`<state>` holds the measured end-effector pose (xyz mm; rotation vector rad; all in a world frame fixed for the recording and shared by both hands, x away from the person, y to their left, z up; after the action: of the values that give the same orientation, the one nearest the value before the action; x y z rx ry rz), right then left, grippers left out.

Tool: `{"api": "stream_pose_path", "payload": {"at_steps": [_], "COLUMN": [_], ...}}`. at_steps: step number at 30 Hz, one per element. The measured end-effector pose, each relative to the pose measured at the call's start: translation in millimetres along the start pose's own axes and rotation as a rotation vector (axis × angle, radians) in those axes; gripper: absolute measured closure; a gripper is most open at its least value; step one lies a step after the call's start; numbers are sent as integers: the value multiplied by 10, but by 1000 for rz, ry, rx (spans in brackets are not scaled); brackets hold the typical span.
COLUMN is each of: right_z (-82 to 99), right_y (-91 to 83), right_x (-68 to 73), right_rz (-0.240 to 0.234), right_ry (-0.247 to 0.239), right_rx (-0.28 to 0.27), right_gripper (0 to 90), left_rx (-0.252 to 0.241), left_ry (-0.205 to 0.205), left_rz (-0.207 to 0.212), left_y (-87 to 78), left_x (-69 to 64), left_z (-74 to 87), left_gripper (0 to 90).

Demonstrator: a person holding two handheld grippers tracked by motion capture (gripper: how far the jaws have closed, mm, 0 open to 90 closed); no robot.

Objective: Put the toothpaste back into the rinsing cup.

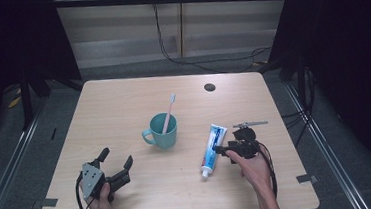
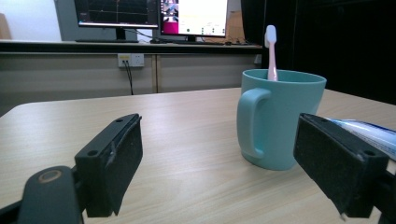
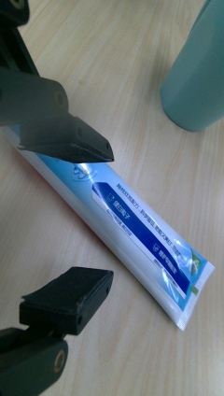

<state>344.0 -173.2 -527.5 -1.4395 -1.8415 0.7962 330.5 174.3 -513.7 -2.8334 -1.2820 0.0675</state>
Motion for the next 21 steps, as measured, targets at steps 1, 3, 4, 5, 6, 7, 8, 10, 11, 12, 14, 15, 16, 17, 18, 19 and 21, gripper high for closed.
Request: {"api": "stream_pose_path", "payload": {"at_steps": [1,3,4,5,6,7,8,10,11,12,14,15,16,17,18,19,21], "right_z": [-10,-47,-63,-75,-87,-97,-106,-111,-108,-101,-100,-112,-117,-110,-115,-126,-112], "right_y": [12,35,38,44,50,64,80,115,133,143,162,164,173,191,210,225,273], "right_x": [9,18,23,23,24,26,28,34,35,45,49,59,70,67,61,56,51], "right_rz": [-1,1,-5,-6,2,2,3,11,14,14,22,13,6,15,26,34,39], "right_ry": [1,8,29,35,38,43,46,49,51,61,55,64,76,65,58,62,66], "right_rx": [11,31,44,51,64,73,86,116,130,147,167,172,190,215,224,227,261], "right_gripper": [365,373,382,383,386,391,392,392,392,391,380,376,363,352,350,351,332], "left_rx": [0,-2,-9,-8,-9,-10,-14,-21,-15,-18,-21,-22,-22,-18,-17,-20,-20], "left_ry": [11,0,-7,1,10,16,9,7,19,14,5,7,7,10,10,8,8], "left_rz": [-2,3,12,30,38,43,57,64,62,63,63,66,65,65,67,67,67], "left_y": [-1,-3,1,1,0,-3,-4,-5,-11,-7,-6,-5,-5,-8,-9,-7,-7], "left_x": [-5,4,-5,-19,-30,-33,-39,-41,-41,-43,-38,-43,-42,-38,-38,-41,-40], "left_z": [-1,-1,-5,-4,-6,-7,-8,-12,-9,-10,-11,-12,-13,-10,-9,-11,-11], "left_gripper": [159,160,159,159,159,159,159,156,156,156,156,156,156,156,156,156,156]}}
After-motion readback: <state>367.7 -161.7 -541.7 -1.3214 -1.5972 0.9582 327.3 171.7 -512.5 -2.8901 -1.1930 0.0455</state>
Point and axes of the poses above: each handheld gripper's, and its own axes: y roughly forward along the jaws, z roughly out of its underside, x roughly to its left, the point moved 9 cm from there along y, roughly forward along the jaws, and after that the axes turned 13 degrees about z, right-handed, at the moved point
